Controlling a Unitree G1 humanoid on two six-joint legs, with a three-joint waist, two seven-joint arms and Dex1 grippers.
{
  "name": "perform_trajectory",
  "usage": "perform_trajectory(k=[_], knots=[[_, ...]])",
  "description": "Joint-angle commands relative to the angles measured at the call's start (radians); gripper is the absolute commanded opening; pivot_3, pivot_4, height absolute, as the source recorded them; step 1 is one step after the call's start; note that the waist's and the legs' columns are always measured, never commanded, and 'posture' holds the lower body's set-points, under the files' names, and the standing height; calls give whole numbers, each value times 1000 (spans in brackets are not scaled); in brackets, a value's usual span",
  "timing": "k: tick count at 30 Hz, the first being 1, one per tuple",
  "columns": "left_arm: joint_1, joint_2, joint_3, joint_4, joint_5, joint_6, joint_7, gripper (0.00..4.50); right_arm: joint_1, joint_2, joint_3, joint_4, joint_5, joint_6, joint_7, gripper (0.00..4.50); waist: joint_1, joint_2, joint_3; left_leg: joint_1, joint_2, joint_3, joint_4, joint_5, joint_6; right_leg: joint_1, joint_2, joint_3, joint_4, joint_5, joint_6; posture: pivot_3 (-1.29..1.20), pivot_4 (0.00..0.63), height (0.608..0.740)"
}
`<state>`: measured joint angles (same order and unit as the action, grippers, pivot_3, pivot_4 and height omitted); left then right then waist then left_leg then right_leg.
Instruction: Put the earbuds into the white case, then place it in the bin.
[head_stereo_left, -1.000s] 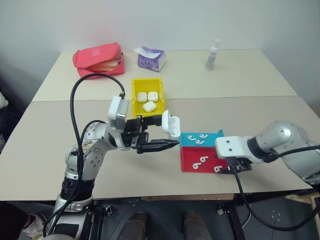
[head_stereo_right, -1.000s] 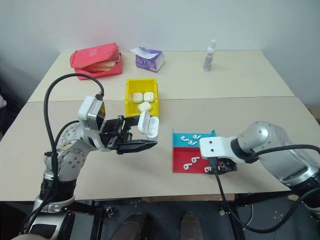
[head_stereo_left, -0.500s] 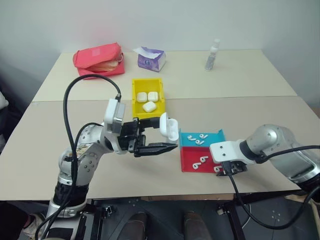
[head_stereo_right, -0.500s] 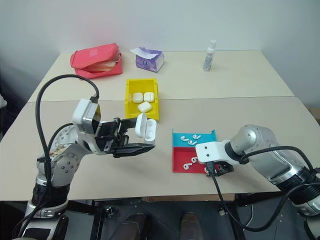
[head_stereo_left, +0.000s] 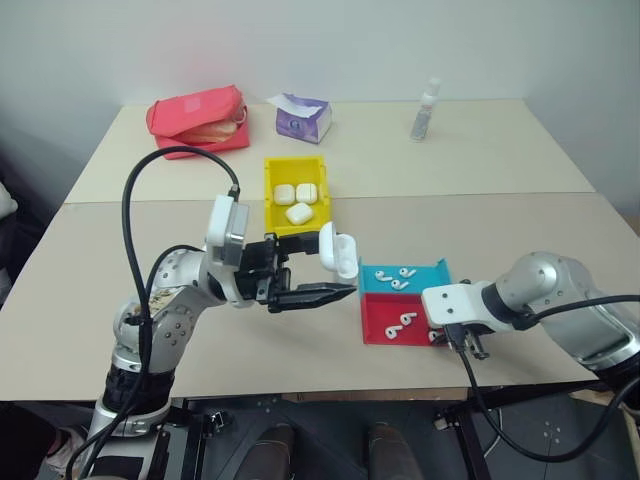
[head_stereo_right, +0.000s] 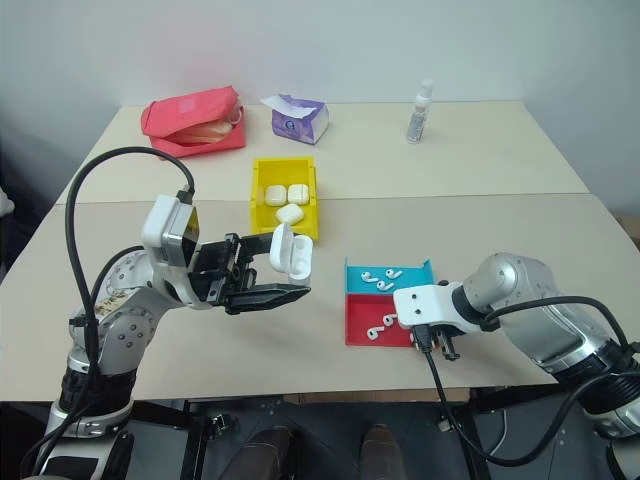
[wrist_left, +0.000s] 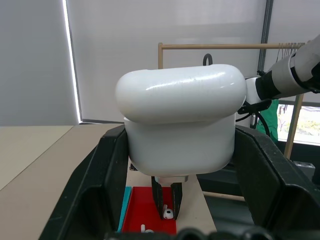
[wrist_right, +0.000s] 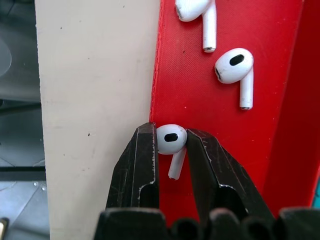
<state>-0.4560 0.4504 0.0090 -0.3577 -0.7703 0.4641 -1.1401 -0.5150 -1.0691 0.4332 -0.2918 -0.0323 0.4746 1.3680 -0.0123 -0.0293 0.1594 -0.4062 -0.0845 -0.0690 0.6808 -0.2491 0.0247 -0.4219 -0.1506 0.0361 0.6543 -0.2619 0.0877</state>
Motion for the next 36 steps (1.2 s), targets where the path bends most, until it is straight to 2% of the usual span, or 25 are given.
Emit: perform_trajectory(k=[1, 6, 10, 14, 19, 23, 28, 36], knots=[[-22, 7, 1, -7, -21, -2, -5, 2809, 11, -4, -127, -76, 74, 100, -24, 634, 1, 0, 0, 0, 0, 0, 0, 0, 0, 0, 0, 0, 0, 0, 0, 0, 150, 740], [-65, -5, -10, 40, -16, -16, -30, 2809, 87, 42, -427, -187, 246, 234, -128, 634, 6, 0, 0, 0, 0, 0, 0, 0, 0, 0, 0, 0, 0, 0, 0, 0, 150, 740], [-119, -25, -18, 97, -12, -23, -47, 2809, 141, 219, -687, -254, 441, 192, -230, 634, 12, 0, 0, 0, 0, -1, 0, 0, 0, 1, 0, 0, -1, 0, 0, 0, 150, 740], [-177, -27, -31, 156, -14, -17, -103, 2809, 43, 421, -813, -284, 653, 288, -452, 634, 5, 0, 0, 0, -1, 0, 0, 0, 0, 1, 0, 1, 1, 0, 0, 0, 150, 740], [-239, -54, -47, 224, 6, -29, -130, 2809, -15, 548, -837, -350, 890, 338, -625, 634, 0, 0, 0, 0, -1, -2, -1, 1, -1, 1, 0, 0, 2, 0, 0, 0, 150, 740], [-264, -77, -61, 266, 34, -46, -146, 2809, -11, 594, -806, -386, 1035, 343, -729, 634, -1, 0, 0, -1, -2, -2, -1, 0, -1, 1, -1, 0, 3, 0, 0, 0, 150, 740], [-269, -83, -65, 294, 47, -58, -167, 2809, -11, 608, -747, -399, 1087, 309, -808, 634, -3, 0, 0, 0, -1, -2, -1, 1, -1, 0, -1, 0, 3, 0, 0, 0, 150, 740], [-258, -79, -58, 290, 67, -88, -190, 2809, 35, 557, -683, -395, 1047, 268, -805, 634, -4, 0, 0, 0, -2, -2, -1, 0, 0, 1, 0, 0, 4, 0, 0, 0, 150, 740]])
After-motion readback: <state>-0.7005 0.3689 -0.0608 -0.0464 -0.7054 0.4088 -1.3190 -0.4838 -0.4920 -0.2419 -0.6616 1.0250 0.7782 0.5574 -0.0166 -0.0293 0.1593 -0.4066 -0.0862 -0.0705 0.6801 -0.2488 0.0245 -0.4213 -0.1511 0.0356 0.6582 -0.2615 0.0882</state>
